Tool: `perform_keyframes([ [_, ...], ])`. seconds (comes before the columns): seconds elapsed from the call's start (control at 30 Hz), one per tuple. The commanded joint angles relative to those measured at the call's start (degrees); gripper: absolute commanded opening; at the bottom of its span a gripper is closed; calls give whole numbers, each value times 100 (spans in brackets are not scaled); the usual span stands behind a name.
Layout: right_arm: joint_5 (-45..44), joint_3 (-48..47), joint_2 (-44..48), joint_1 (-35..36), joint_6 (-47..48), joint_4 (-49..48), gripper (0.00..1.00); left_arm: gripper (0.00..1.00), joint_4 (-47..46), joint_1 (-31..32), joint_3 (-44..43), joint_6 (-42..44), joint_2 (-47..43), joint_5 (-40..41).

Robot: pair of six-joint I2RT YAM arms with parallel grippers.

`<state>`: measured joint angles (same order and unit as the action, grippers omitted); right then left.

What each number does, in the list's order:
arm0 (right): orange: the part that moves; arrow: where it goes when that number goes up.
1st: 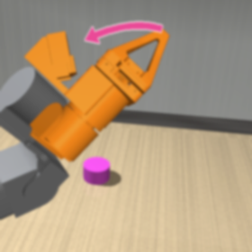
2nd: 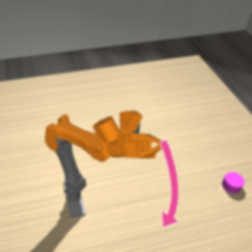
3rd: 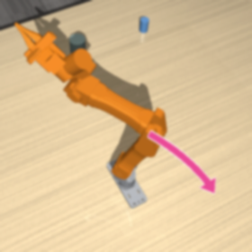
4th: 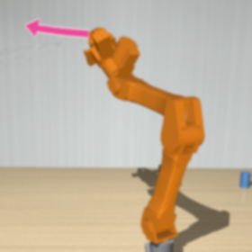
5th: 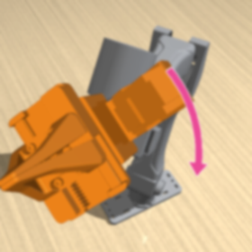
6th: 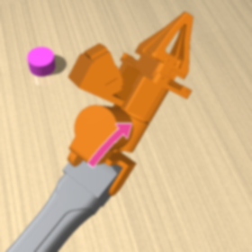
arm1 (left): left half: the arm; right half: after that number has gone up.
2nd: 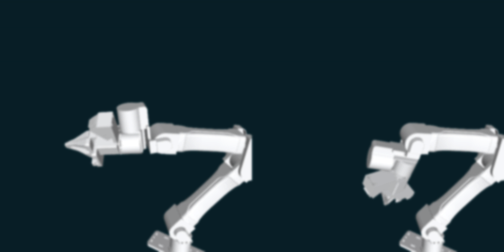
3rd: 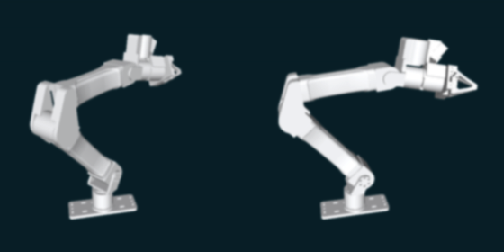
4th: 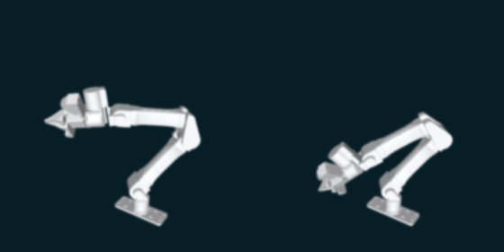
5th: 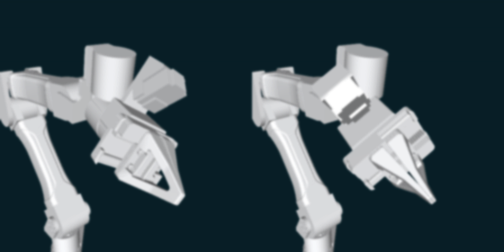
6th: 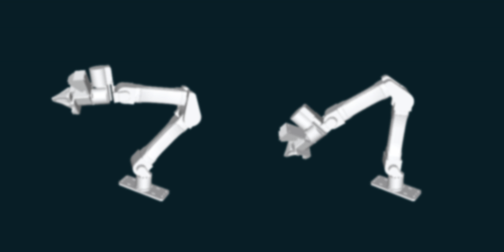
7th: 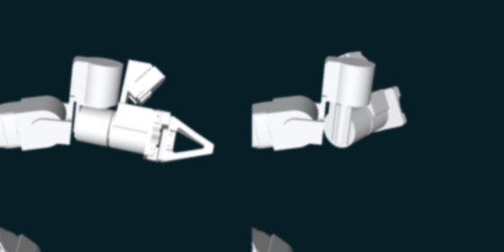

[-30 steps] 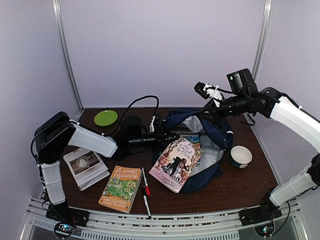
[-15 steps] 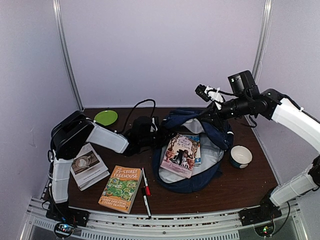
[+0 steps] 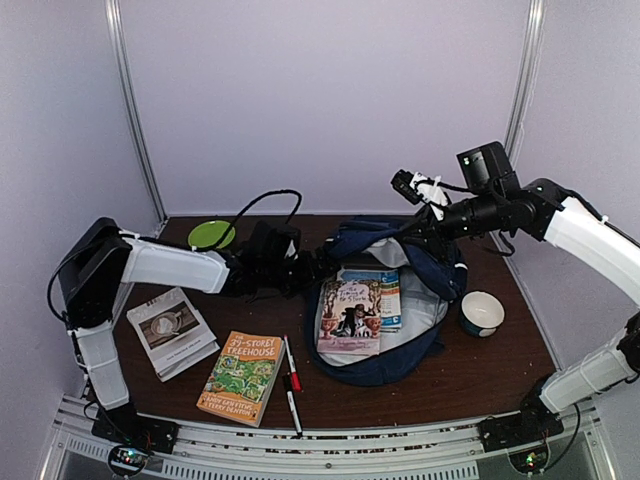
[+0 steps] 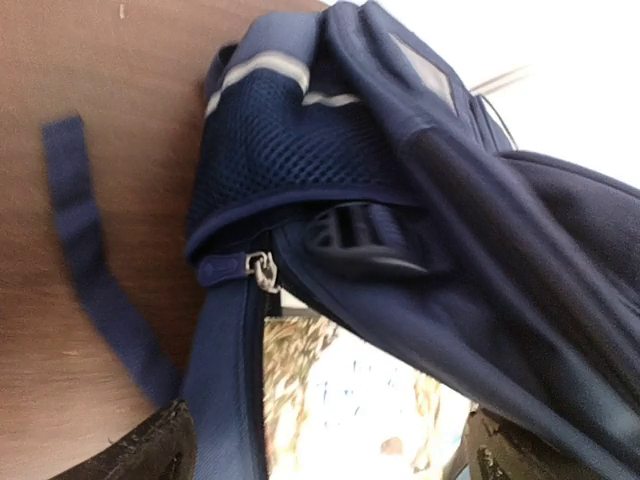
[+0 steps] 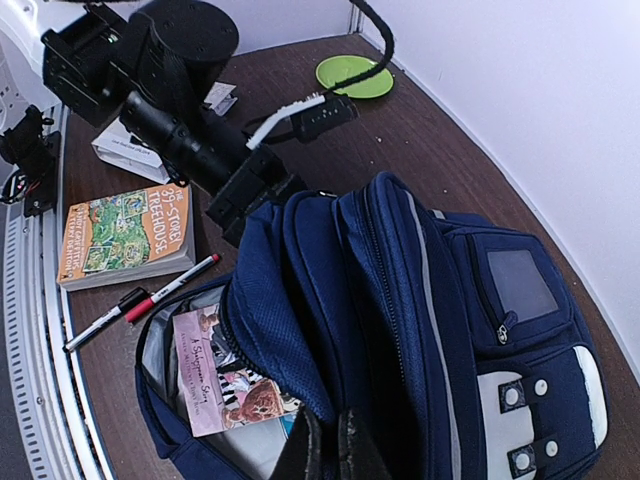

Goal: Pack the student bag
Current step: Place the book in the largest pocket of the bag, then adjust the book in the largest pocket of the bag.

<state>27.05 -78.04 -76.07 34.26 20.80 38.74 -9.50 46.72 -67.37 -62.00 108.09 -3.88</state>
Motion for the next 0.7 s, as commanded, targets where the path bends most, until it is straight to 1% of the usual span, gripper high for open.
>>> perform_keyframes([
  [0.0, 157, -19, 270, -15, 7, -376, 0, 98, 1392, 112, 57, 1554, -574, 409],
  [0.03, 159, -18, 272, -15, 4, -376, 0, 98, 1577, 150, 81, 1716, -682, 440],
  [0.07, 161, -19, 269, -16, 3, -385, 0, 98, 1680, 275, 126, 2145, -809, 486],
  [0.13, 169, -18, 263, -12, 3, -385, 0, 98, 2032, 552, 152, 2667, -1065, 940],
  [0.23, 178, -30, 250, -15, -2, -396, 0, 96, 1923, 1332, 392, 4034, -1370, 1506],
  [0.3, 194, -53, 228, -16, -5, -389, 0, 96, 1930, 1743, 428, 4756, -1369, 1772],
  [0.37, 209, -85, 203, -16, -5, -364, 0, 94, 2289, 1981, 328, 5233, -1195, 1998],
  [0.47, 205, -81, 211, -16, 10, -363, 0, 93, 2667, 2234, 353, 5895, -1018, 2296],
  [0.67, 264, -36, 203, -16, 7, -363, 0, 92, 2928, 2271, 209, 6718, -762, 2533],
])
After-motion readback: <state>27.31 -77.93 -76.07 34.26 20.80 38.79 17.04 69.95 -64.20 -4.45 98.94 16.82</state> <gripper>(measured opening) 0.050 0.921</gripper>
